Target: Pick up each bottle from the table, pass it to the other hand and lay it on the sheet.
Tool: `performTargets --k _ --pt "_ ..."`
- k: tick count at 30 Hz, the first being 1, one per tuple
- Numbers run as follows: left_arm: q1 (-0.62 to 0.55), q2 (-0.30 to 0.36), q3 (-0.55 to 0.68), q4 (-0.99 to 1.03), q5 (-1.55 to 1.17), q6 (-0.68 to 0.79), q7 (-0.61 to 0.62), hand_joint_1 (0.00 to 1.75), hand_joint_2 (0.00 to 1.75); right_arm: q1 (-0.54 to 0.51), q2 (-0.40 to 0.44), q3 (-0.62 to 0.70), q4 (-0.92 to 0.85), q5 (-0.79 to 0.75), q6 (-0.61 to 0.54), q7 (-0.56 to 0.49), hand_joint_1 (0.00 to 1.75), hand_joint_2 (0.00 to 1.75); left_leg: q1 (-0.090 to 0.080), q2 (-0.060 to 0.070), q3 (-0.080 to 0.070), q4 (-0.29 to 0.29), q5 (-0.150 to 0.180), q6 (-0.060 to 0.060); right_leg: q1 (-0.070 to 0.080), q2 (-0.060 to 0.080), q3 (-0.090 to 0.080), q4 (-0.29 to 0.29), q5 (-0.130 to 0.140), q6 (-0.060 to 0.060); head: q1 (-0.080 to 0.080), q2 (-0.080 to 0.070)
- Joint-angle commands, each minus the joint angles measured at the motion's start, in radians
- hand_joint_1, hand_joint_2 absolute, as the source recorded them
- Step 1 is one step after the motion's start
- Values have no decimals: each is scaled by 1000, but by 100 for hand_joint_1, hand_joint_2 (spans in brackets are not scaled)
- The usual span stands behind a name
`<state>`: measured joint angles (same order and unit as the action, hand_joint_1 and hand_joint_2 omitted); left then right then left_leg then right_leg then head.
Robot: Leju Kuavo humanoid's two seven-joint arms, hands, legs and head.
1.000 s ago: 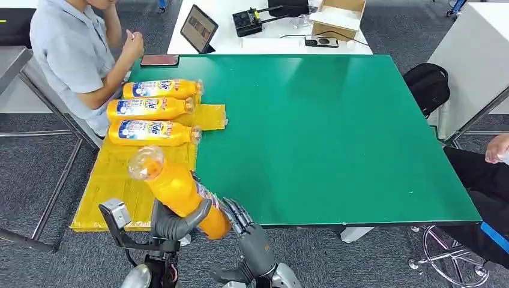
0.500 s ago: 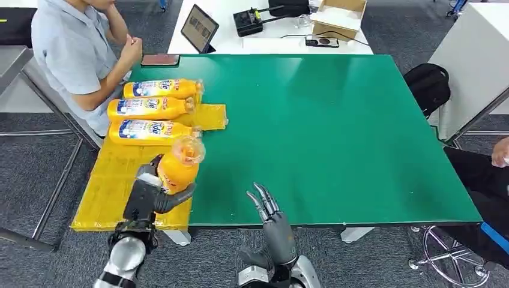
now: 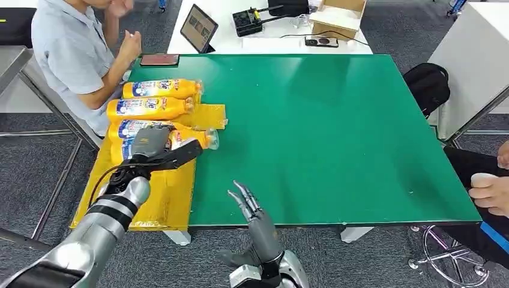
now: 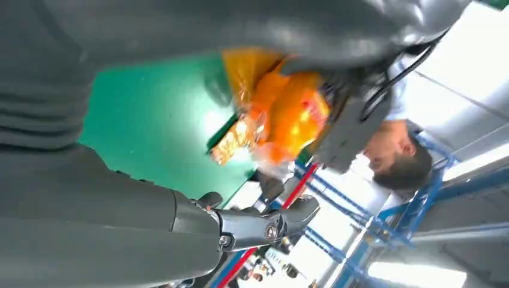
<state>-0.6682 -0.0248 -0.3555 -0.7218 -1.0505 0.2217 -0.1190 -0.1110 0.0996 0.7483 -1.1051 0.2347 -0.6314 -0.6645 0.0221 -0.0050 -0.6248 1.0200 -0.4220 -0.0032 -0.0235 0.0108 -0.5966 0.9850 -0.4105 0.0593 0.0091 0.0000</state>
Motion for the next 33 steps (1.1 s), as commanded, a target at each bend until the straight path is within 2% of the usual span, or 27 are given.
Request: performTargets --k 1,2,3,6,7,8,9,10,11,16,21,26,27,28,30,31,32,33 --pt "-120 -45 -92 278 -68 -59 39 175 175 -43 -31 45 42 -24 27 -34 0 175 1 -1 4 0 -1 2 1 -3 5 -1 -2 -3 0 0" --pt "-118 -44 -85 282 -64 -60 46 175 175 -41 -30 41 42 -32 36 -34 0 175 0 -1 5 -1 -2 2 1 -3 6 -1 -2 -3 0 0" --pt "-110 -41 -73 289 -55 -67 52 175 175 -36 -28 28 42 -45 49 -34 0 0 0 -1 3 0 -1 1 1 -2 4 -1 -1 -3 0 0" --pt "-92 -27 -59 292 -46 -62 43 175 175 -26 -27 14 38 -53 62 -34 0 0 0 0 2 0 -1 1 1 -1 2 -1 -1 -2 0 0" --pt "-86 -26 -43 293 -30 -69 37 154 175 -23 -28 10 37 -55 67 -34 0 0 0 1 3 -1 -1 1 1 0 3 -1 -1 -3 0 0" --pt "-86 -26 -43 293 -30 -69 37 154 175 -23 -28 10 37 -55 67 -34 0 0 0 1 4 -1 -2 1 1 0 4 -1 -1 -3 0 0" --pt "-84 -23 -43 294 -28 -72 32 117 175 -22 -27 9 36 -57 70 -34 0 0 0 2 6 -2 -2 2 1 0 5 -1 -1 -4 0 0" --pt "-83 -23 -41 294 -28 -79 28 30 175 -21 -25 3 34 -64 77 -34 0 0 0 1 3 -1 -1 1 1 0 3 -1 -1 -2 0 0" --pt "-84 -27 -41 296 -29 -87 29 9 175 -19 -24 -2 28 -70 84 -34 0 0 0 0 4 -1 -2 1 1 -1 4 -1 -1 -3 0 0" --pt "-82 -43 -44 296 -29 -102 29 0 175 -21 -17 -12 33 -77 93 -34 0 0 0 0 2 -1 -1 1 1 -1 3 -1 -1 -2 0 0" --pt "-77 -42 -48 301 -29 -127 18 0 175 -23 -15 -15 39 -71 95 -34 0 0 0 0 2 -1 -1 1 1 -1 2 -1 -1 -2 0 0" --pt "-61 -57 98 282 184 -270 -133 0 175 -23 -24 -15 37 -69 88 -34 0 0 0 0 2 -1 -1 1 1 -1 2 -1 -1 -2 0 0" --pt "-56 -62 117 267 219 -288 -159 0 175 -20 -31 -3 16 -63 66 -34 0 0 0 1 4 -1 -1 2 1 -1 4 -1 -1 -3 0 0" --pt "-47 -86 169 223 318 -327 -228 0 175 -10 -59 40 -92 -70 -14 -34 0 0 0 0 2 -1 -1 1 0 -1 2 -1 -1 -2 0 0" --pt "-46 -96 177 208 335 -328 -231 0 175 -7 -61 48 -107 -68 -39 -34 0 0 0 -1 3 0 -2 2 1 -3 4 0 -2 -3 0 0" --pt "-29 -126 210 156 397 -329 -229 0 175 12 -46 11 -137 -24 -67 -34 0 175 0 -2 1 0 -1 2 0 -3 2 0 -1 -2 0 0" --pt "8 -151 245 76 479 -316 -243 0 175 61 -11 -81 -211 75 -67 -34 0 175 0 -2 3 0 -1 2 0 -3 4 0 -2 -2 0 0" --pt "8 -151 245 76 479 -316 -243 0 175 61 -11 -81 -211 75 -67 -34 0 175 0 -4 3 0 -2 3 1 -5 5 0 -3 -3 0 0"
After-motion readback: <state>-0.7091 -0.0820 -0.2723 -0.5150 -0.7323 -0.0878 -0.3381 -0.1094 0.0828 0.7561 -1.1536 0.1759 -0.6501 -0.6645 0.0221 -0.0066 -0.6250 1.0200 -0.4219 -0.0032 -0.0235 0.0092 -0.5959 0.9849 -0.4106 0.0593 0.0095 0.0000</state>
